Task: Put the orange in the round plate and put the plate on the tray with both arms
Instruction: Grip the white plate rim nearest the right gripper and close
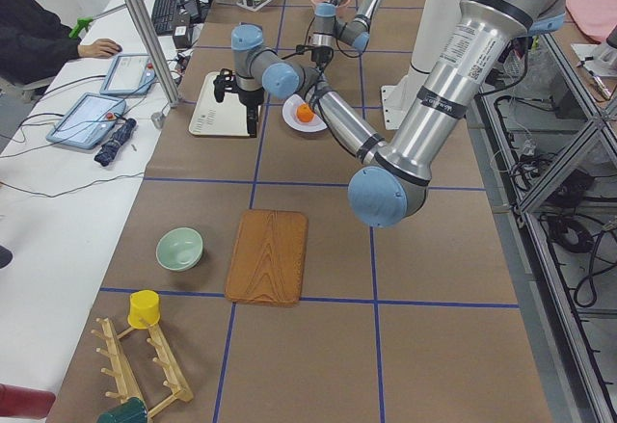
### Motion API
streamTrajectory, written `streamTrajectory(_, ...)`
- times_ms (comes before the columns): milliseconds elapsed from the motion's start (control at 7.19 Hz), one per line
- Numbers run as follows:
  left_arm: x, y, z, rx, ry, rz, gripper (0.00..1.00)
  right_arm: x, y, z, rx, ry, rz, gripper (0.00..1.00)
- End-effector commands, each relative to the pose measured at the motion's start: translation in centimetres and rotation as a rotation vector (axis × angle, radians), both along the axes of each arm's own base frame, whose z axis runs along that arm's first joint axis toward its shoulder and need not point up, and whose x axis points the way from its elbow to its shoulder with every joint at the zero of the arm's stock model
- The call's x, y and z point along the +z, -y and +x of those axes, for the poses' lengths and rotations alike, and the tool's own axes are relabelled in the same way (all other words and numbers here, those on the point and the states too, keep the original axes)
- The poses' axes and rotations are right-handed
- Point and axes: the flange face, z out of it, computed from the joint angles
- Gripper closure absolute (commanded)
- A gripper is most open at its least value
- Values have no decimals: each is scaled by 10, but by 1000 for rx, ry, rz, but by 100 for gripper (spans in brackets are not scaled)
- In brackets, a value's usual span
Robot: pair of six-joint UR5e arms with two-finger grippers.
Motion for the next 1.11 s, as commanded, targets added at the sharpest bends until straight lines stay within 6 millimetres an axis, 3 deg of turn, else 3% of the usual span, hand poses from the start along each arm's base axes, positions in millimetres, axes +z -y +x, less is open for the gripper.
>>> streamTrajectory(0,0,0,0,0,-1,1,2,-3,0,1,8,10,6,96)
streamTrajectory(556,0,0,-1,-2,0,0,2,-11,-1,7,17,61,-8,100)
streamTrajectory(973,2,-1,-2,-2,0,0,2,-33,-4,16,25,115,-24,100)
